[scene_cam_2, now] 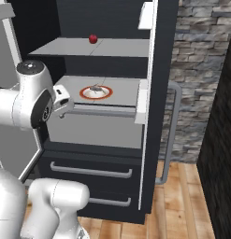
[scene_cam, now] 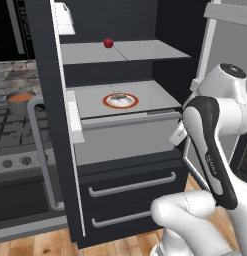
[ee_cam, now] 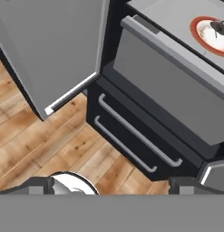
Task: Retrieve the fish from the fridge and place it on the saucepan with marinade on the stove.
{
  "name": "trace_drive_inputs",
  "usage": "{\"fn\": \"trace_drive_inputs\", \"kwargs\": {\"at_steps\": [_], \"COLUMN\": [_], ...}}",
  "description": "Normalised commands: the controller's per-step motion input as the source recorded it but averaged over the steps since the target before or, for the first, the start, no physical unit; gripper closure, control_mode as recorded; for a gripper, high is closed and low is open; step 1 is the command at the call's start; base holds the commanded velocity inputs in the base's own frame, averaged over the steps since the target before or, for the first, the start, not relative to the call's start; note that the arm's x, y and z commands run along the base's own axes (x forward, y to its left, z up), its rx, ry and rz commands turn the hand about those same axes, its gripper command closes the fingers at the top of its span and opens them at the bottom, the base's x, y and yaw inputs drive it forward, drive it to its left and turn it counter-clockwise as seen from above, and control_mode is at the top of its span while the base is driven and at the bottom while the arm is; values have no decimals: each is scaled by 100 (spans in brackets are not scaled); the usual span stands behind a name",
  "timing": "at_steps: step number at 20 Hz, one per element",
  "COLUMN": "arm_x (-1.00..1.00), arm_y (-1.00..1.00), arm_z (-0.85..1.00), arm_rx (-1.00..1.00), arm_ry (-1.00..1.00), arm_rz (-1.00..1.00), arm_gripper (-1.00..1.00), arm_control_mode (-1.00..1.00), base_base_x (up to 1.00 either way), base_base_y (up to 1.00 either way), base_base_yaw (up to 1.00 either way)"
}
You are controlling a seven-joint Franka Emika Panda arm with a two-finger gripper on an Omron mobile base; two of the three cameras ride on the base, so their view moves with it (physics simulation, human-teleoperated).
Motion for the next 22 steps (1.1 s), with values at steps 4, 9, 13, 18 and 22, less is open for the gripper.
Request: {"fn": "trace_drive_inputs", "kwargs": {"at_steps": [4, 9, 13, 18, 22], "arm_x": [-65, -22, 0, 0, 0], "arm_y": [0, 0, 0, 0, 0], "arm_z": [0, 0, 0, 0, -2], "arm_rx": [0, 0, 0, 0, 0], "arm_ry": [-20, -11, 0, 0, 0], "arm_rz": [0, 0, 0, 0, 0], "arm_gripper": [-100, -100, -100, -100, -100], "arm_control_mode": [-100, -100, -100, -100, -100], "base_base_x": [0, 0, 0, 0, 0], "base_base_y": [0, 0, 0, 0, 0], "base_base_yaw": [0, 0, 0, 0, 0]}}
